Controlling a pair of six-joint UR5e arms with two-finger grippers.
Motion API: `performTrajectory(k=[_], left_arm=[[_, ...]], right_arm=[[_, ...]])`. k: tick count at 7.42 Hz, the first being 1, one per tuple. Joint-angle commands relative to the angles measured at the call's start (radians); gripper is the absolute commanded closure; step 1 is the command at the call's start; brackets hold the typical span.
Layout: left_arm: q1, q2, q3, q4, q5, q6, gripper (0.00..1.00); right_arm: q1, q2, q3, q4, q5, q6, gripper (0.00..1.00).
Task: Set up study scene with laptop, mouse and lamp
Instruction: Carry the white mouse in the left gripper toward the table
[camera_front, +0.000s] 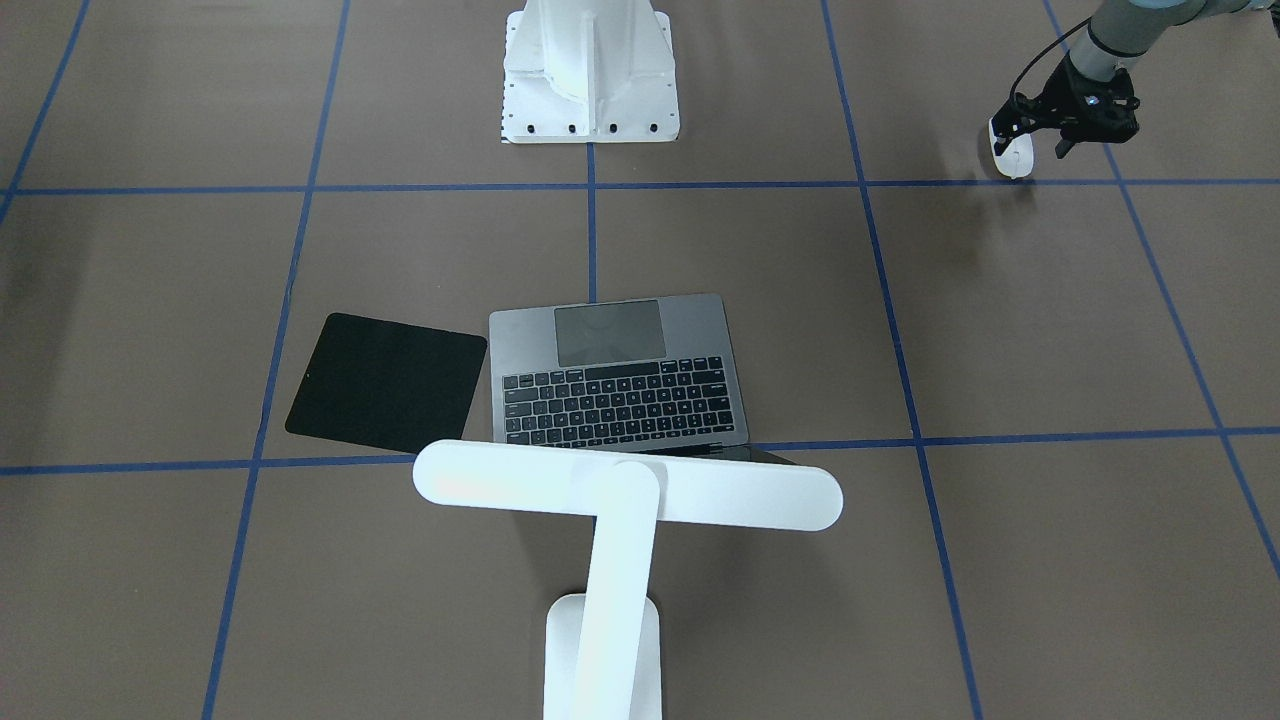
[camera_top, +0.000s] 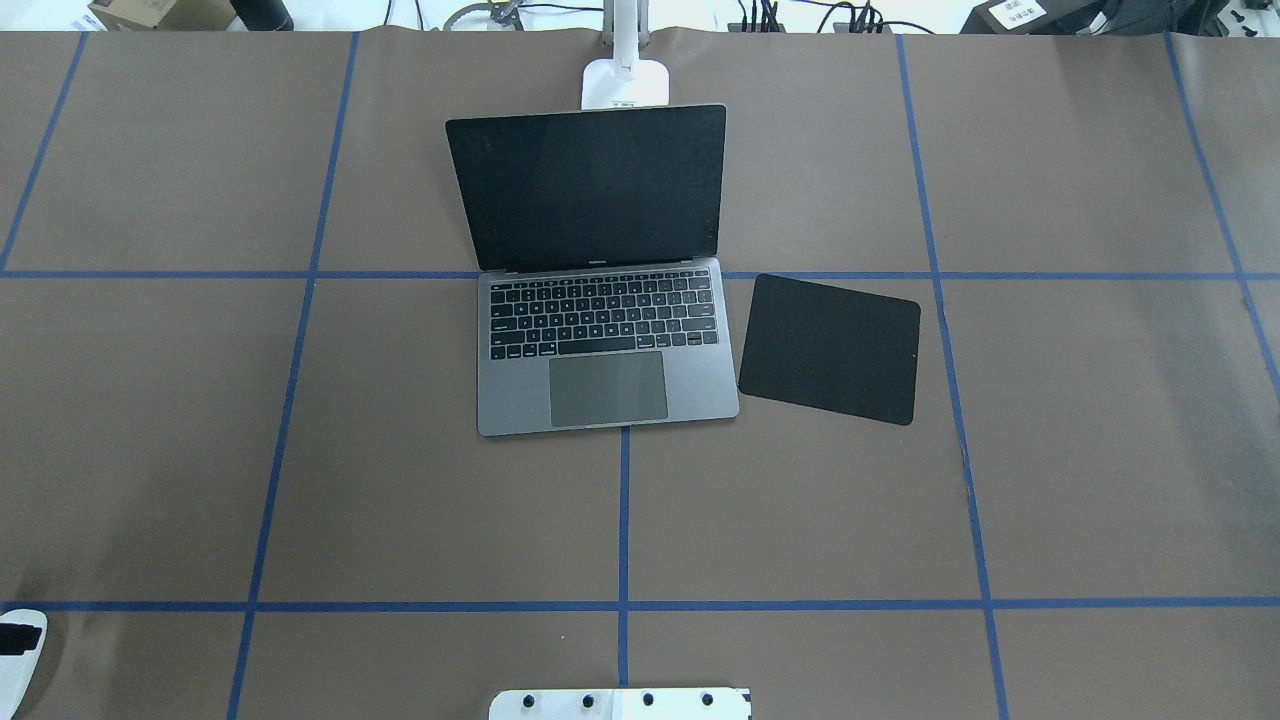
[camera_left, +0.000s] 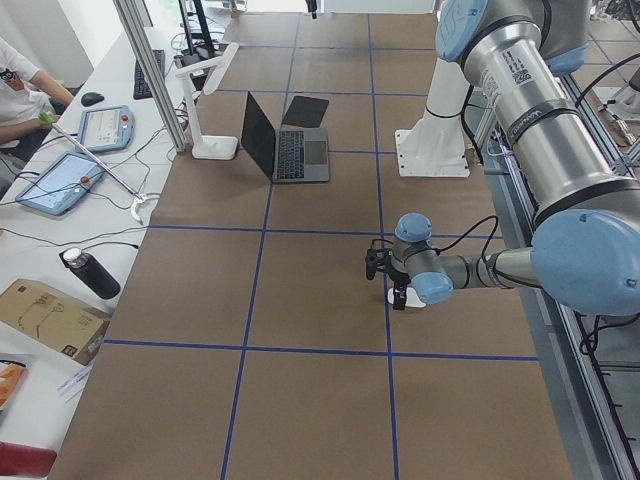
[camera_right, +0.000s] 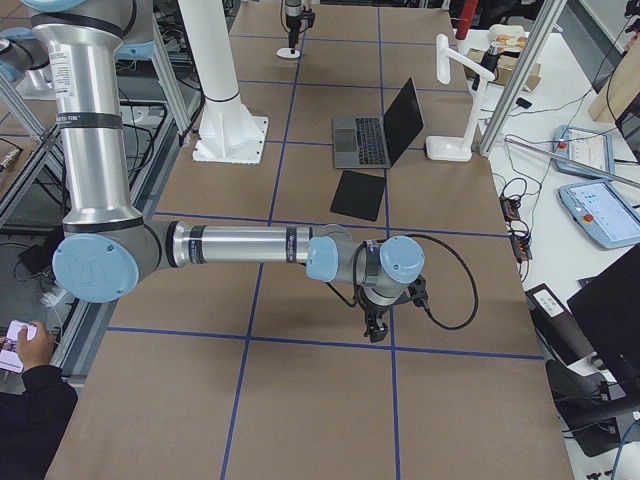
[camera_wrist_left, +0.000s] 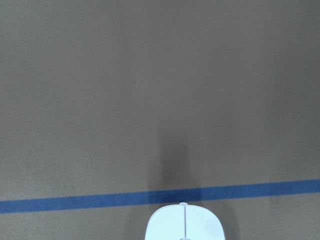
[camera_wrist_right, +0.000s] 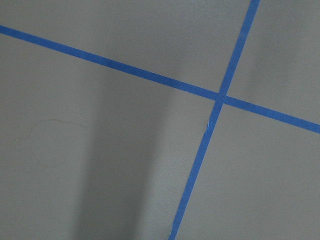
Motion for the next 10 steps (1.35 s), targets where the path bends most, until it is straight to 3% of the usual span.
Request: performTrajectory(k=[1, 3, 4, 7, 8, 10], left_arm=[[0.036, -0.02, 0.008, -0.006, 0.0, -0.026, 0.01], [0.05, -0.023, 0.019, -0.005, 0.0, -0.026, 0.01], [0.051, -0.021, 0.023, -0.005, 0.002, -0.026, 0.09], [0.051, -0.021, 0.022, -0.006, 0.0, -0.027, 0.61], [0.051, -0.02, 0.02, -0.02, 0.0, -0.027, 0.97], [0.047, -0.023, 0.007, -0.044, -0.004, -0.027, 1.0]], right_arm=[[-0.002, 0.001, 0.0, 0.0, 0.001, 0.0, 0.0], [-0.004, 0.001, -0.002, 0.0, -0.001, 0.0, 0.0], [-0.007, 0.001, -0.002, -0.002, -0.001, 0.0, 0.0], [-0.011, 0.004, -0.002, -0.002, 0.001, 0.023, 0.0], [-0.016, 0.004, -0.002, 0.0, 0.001, 0.04, 0.0], [-0.016, 0.005, 0.0, 0.0, 0.001, 0.04, 0.0]])
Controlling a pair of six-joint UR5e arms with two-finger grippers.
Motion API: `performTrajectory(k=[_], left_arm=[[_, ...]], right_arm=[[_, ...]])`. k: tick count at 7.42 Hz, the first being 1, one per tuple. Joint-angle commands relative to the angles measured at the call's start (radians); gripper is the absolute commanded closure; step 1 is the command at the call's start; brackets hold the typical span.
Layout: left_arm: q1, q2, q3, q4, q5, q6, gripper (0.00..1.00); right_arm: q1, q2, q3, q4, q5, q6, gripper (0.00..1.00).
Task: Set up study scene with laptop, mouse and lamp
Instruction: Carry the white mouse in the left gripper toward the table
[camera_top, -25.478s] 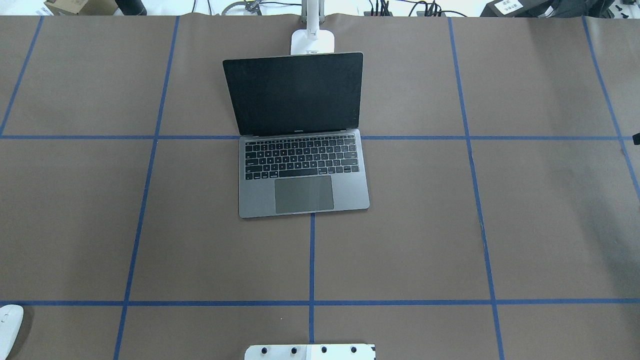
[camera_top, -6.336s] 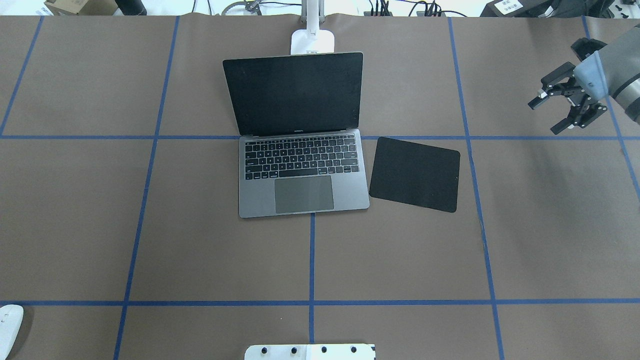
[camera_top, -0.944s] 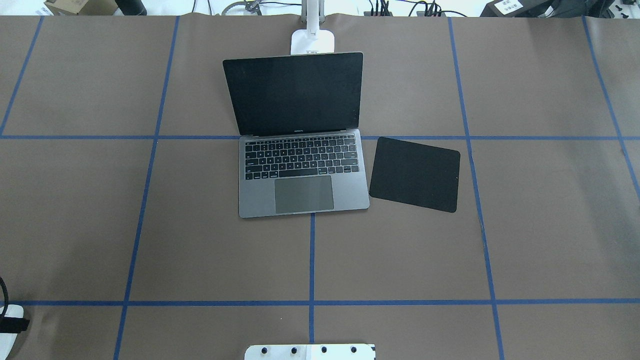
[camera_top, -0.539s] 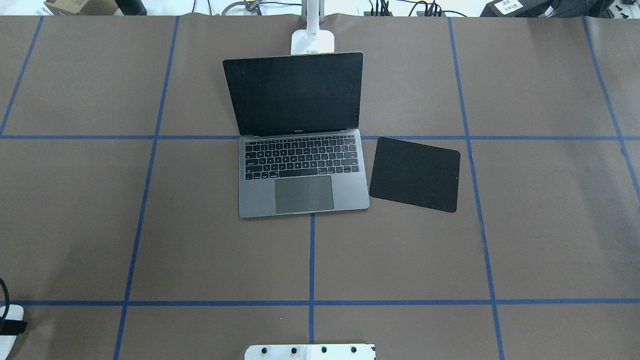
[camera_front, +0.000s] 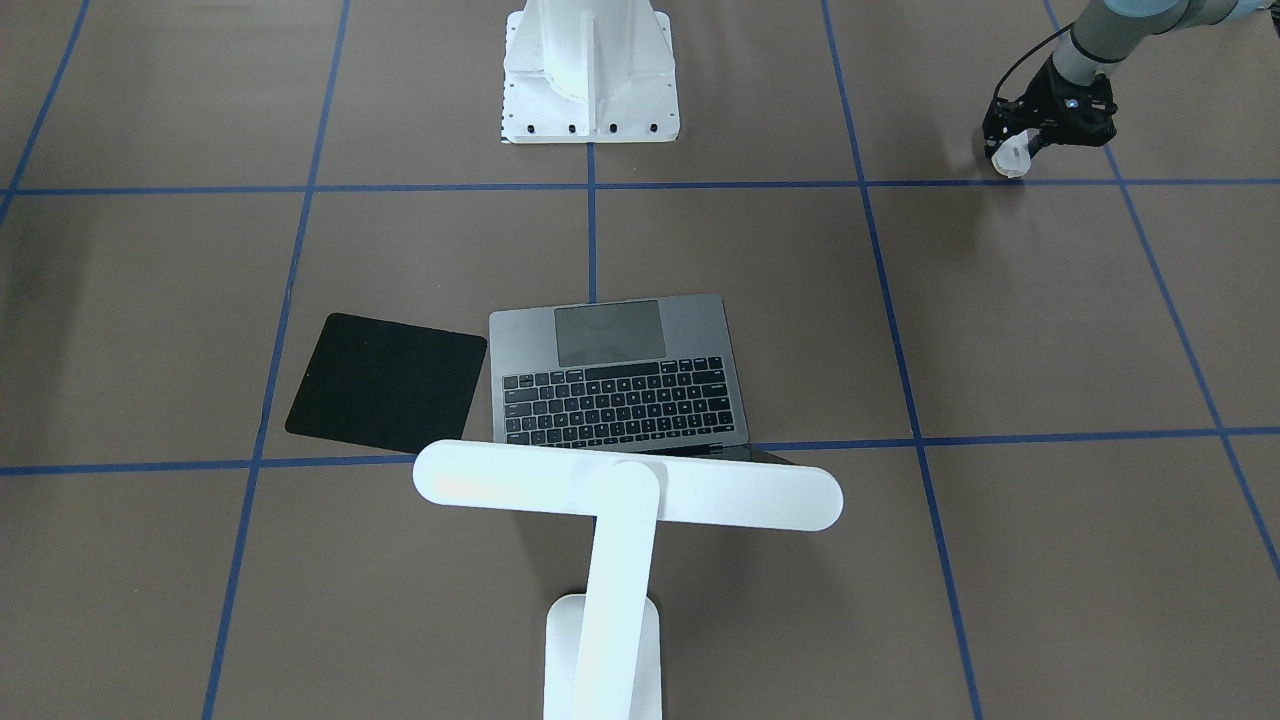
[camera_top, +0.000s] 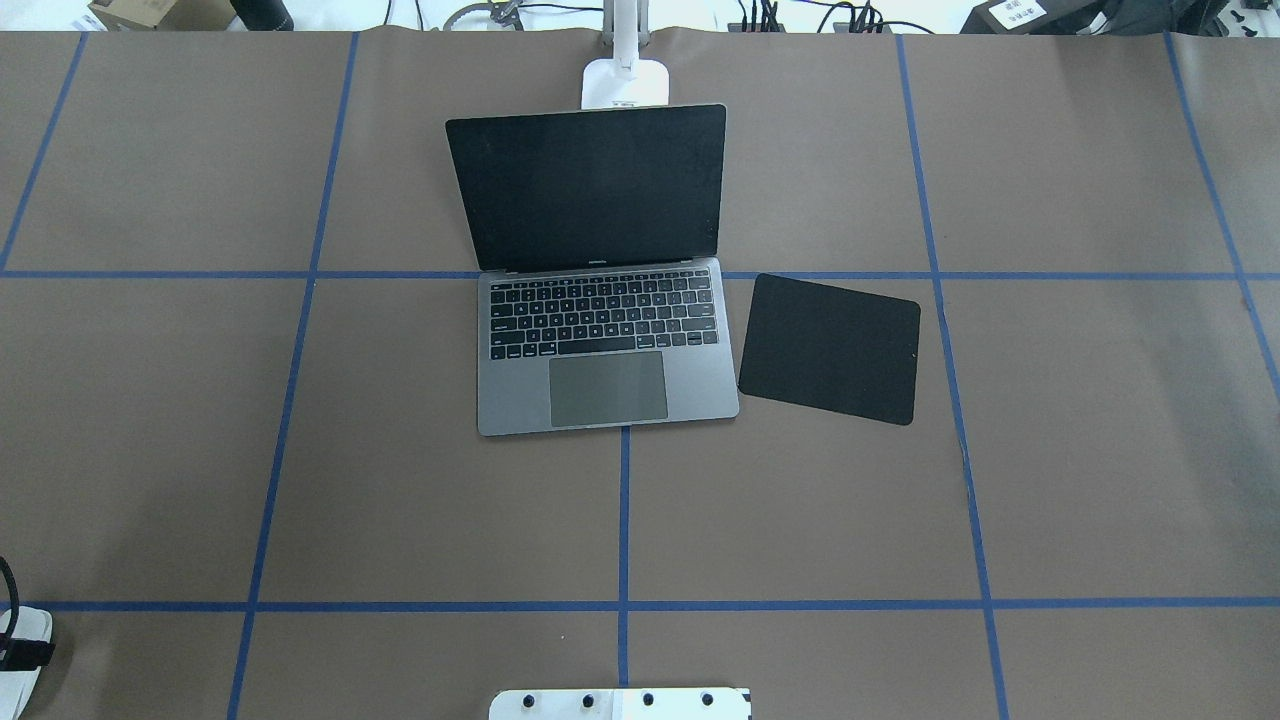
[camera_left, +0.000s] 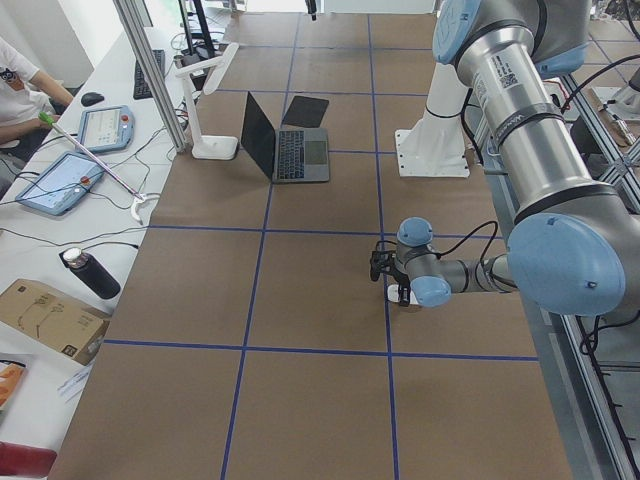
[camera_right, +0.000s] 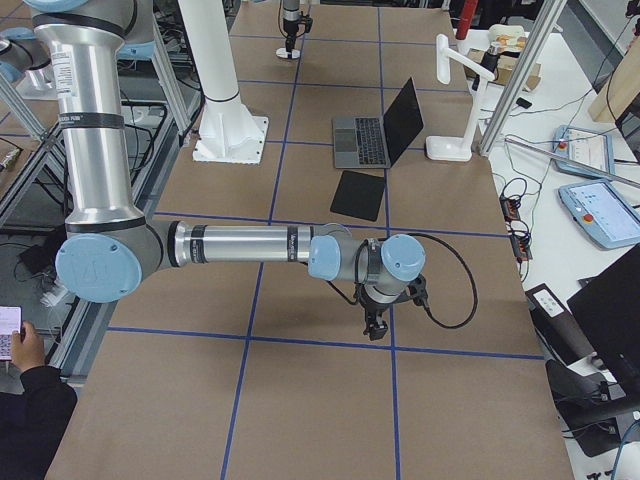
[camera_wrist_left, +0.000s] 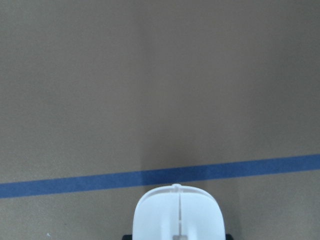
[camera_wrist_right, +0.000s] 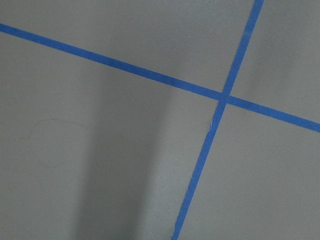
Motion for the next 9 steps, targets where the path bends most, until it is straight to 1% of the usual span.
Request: performTrajectory(k=[1, 2, 3, 5, 6, 8, 9], left_arm=[[-0.006, -0.002, -0.022, -0.009, -0.003, 0.0, 1.0], [-0.012, -0.004, -0.057, 0.0, -0.006, 0.0, 1.0], [-0.014, -0.019, -0.066, 0.004, -0.008, 0.0, 1.0], [-0.018, -0.094, -0.069, 0.071, -0.008, 0.0, 1.0], [-0.018, -0.118, -0.098, 0.117, -0.009, 0.001, 1.0], [-0.018, -0.152, -0.25, 0.309, -0.009, 0.002, 1.0], [-0.026, -0.219, -0.264, 0.379, -0.005, 0.002, 1.0]], right_arm=[[-0.001, 0.003, -0.001, 0.0, 0.0, 0.005, 0.0], [-0.001, 0.003, -0.001, -0.001, 0.0, 0.005, 0.0], [-0.001, 0.003, -0.001, -0.001, 0.0, 0.005, 0.0], [-0.001, 0.003, -0.002, -0.001, 0.0, 0.005, 0.0], [-0.002, 0.003, -0.002, -0.001, 0.002, 0.008, 0.0], [-0.004, 0.004, -0.004, -0.001, 0.003, 0.011, 0.0], [-0.004, 0.006, -0.007, -0.003, 0.005, 0.011, 0.0]])
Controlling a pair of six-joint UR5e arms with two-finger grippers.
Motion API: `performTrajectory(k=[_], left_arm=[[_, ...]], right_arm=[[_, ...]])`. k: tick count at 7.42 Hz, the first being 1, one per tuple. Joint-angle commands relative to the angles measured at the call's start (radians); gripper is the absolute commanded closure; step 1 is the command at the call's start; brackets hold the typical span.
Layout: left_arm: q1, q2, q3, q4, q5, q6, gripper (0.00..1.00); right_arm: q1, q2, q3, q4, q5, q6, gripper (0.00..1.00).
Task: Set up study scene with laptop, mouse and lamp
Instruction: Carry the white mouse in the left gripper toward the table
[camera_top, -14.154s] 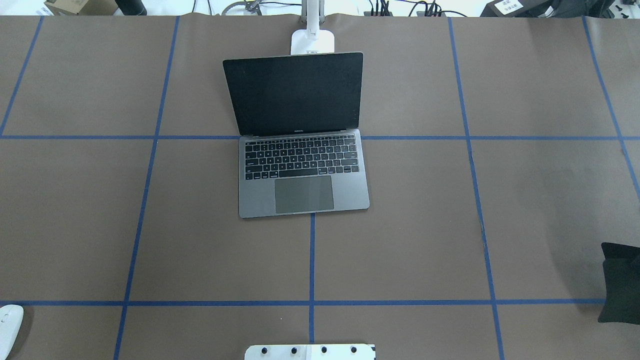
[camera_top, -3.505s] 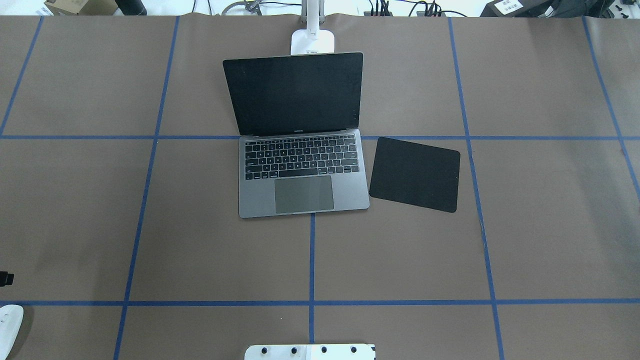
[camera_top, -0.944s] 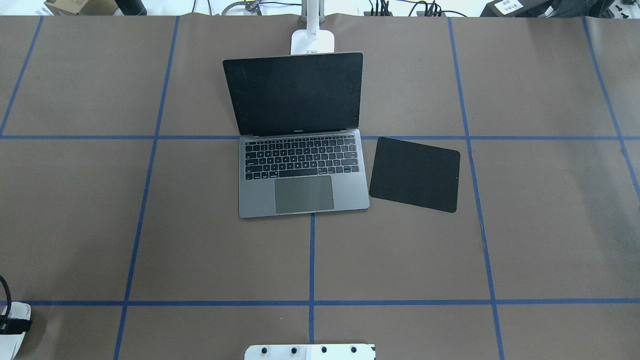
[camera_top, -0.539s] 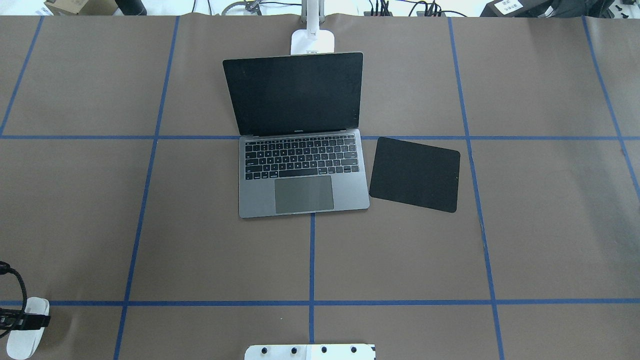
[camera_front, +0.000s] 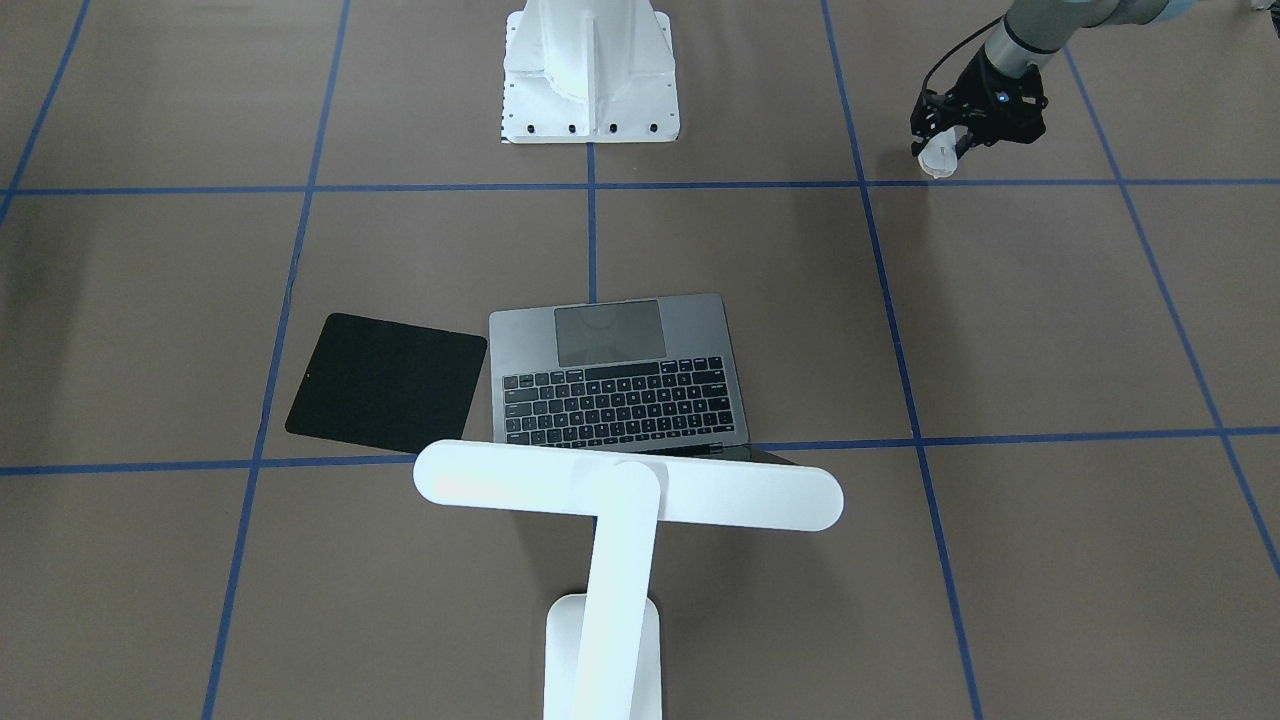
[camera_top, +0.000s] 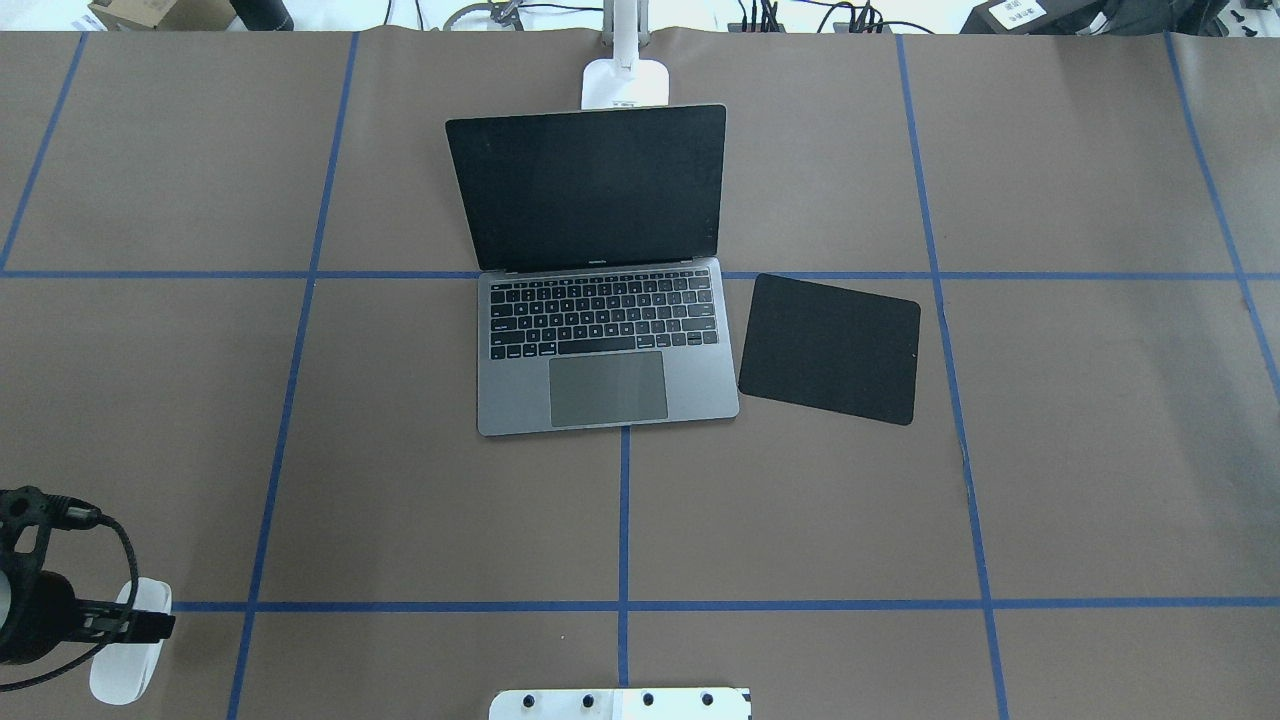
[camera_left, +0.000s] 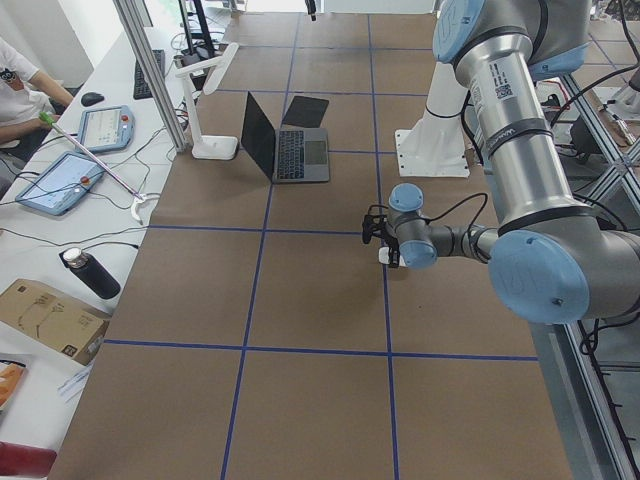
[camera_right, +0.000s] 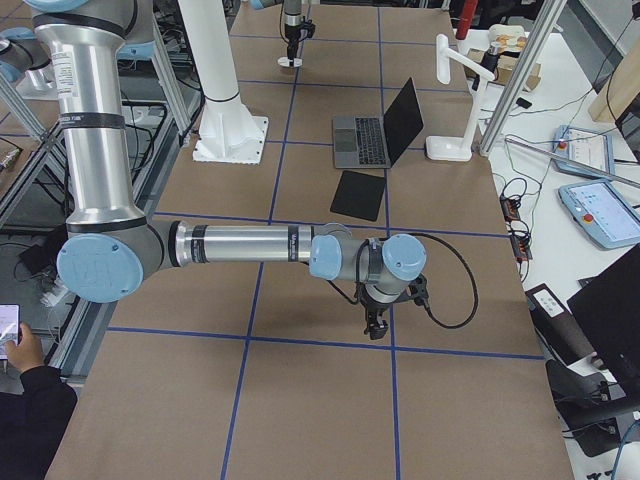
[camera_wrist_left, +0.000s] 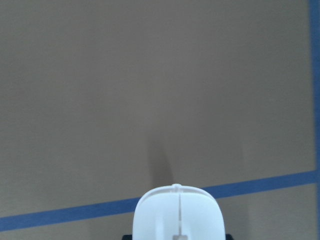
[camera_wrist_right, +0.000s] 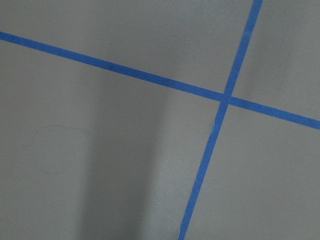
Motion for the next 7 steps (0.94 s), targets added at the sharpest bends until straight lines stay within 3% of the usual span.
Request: performTrajectory(k=[1, 7], left_arm=[[-0.012, -0.13, -0.047, 0.177, 0.005, 0.0, 1.0], [-0.042, -0.496, -0.036, 0.53, 0.01, 0.003, 1.0]], right_arm=[[-0.002, 0.001, -0.004, -0.001, 0.002, -0.001, 0.0], [-0.013, 0.006, -0.013, -0.001, 0.006, 0.001, 0.0]])
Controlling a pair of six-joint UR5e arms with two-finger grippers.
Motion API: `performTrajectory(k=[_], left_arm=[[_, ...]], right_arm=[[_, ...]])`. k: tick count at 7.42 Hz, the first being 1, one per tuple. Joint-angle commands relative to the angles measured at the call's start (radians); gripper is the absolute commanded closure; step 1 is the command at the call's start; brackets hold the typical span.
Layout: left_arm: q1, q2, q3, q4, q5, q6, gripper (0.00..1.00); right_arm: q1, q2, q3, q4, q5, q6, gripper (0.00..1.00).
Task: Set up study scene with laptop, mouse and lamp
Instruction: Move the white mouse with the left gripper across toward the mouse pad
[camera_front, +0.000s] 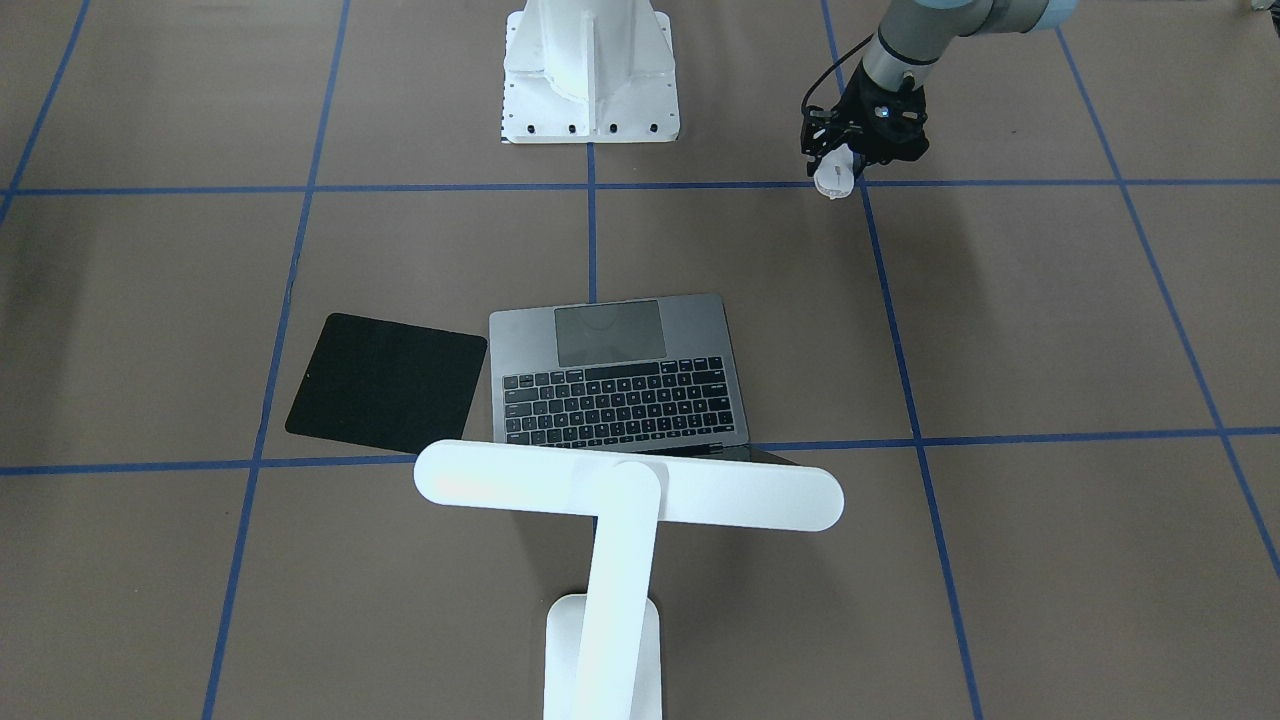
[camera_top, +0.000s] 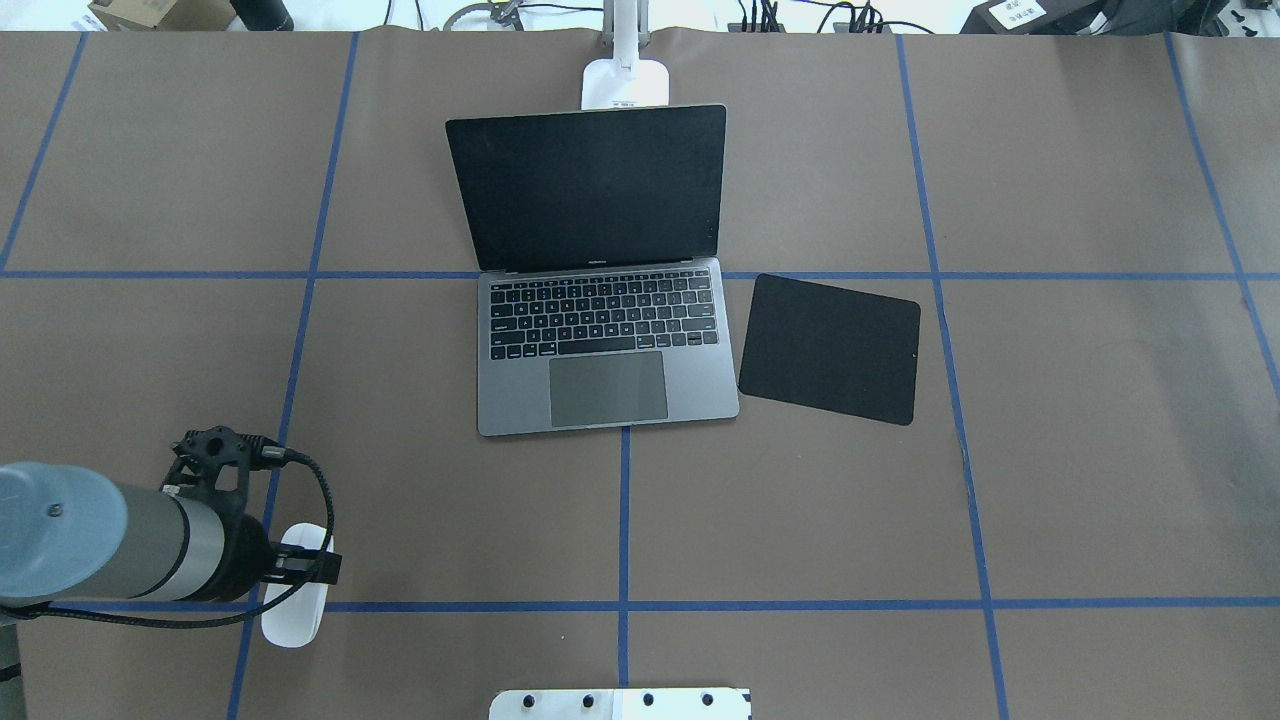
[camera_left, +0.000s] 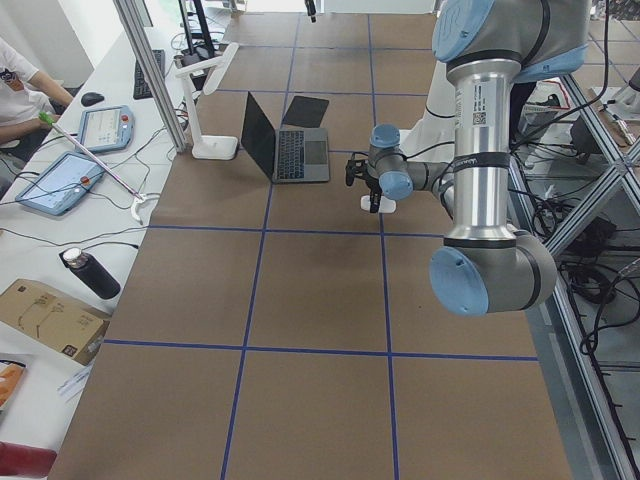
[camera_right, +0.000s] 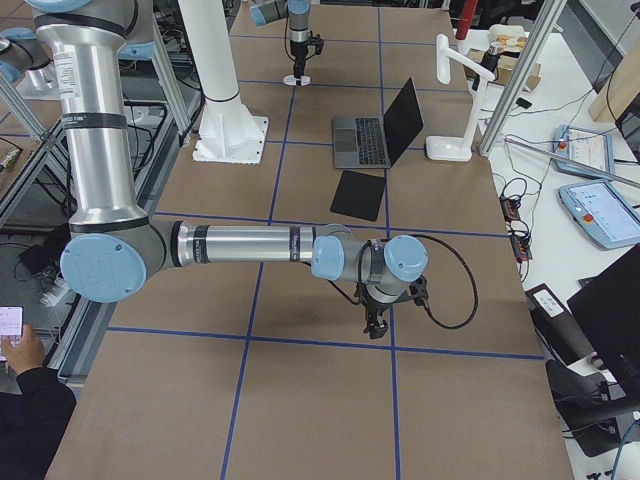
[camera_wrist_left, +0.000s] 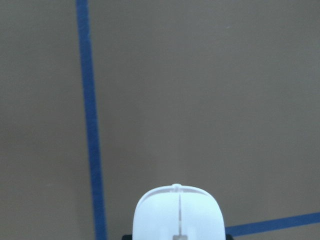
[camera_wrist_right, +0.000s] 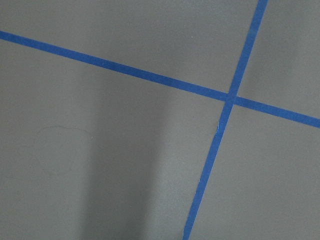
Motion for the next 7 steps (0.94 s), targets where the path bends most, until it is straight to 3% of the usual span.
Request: performTrajectory(k=[1, 3, 5, 7], left_arm=[[-0.012, -0.136, 0.017, 0.128, 0.001, 0.007, 1.0], [-0.026, -0.251, 0.066, 0.166, 0.01, 0.008, 1.0], [-0.051, -0.454, 0.106, 0.338, 0.012, 0.008, 1.0], [-0.054, -0.58, 0.214, 0.352, 0.051, 0.008, 1.0]], right_arm=[[-0.005, 0.002, -0.003, 0.001, 0.0, 0.0, 0.0], [-0.011, 0.005, -0.013, 0.001, -0.001, 0.0, 0.0], [-0.014, 0.028, -0.036, 0.001, -0.001, -0.002, 0.0], [-0.022, 0.04, -0.046, 0.001, -0.003, -0.002, 0.0]])
